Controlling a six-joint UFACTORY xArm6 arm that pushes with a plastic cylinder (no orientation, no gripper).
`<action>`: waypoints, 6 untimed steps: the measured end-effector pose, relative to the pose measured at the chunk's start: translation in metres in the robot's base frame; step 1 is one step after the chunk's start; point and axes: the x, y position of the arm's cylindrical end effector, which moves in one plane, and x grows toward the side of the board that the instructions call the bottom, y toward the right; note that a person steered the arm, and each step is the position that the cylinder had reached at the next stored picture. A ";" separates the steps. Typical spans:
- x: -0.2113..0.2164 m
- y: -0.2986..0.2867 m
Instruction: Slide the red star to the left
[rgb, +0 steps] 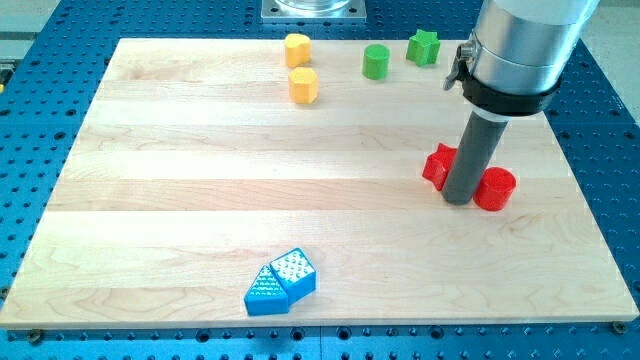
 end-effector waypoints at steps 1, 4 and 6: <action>-0.040 0.001; -0.050 -0.024; -0.070 0.026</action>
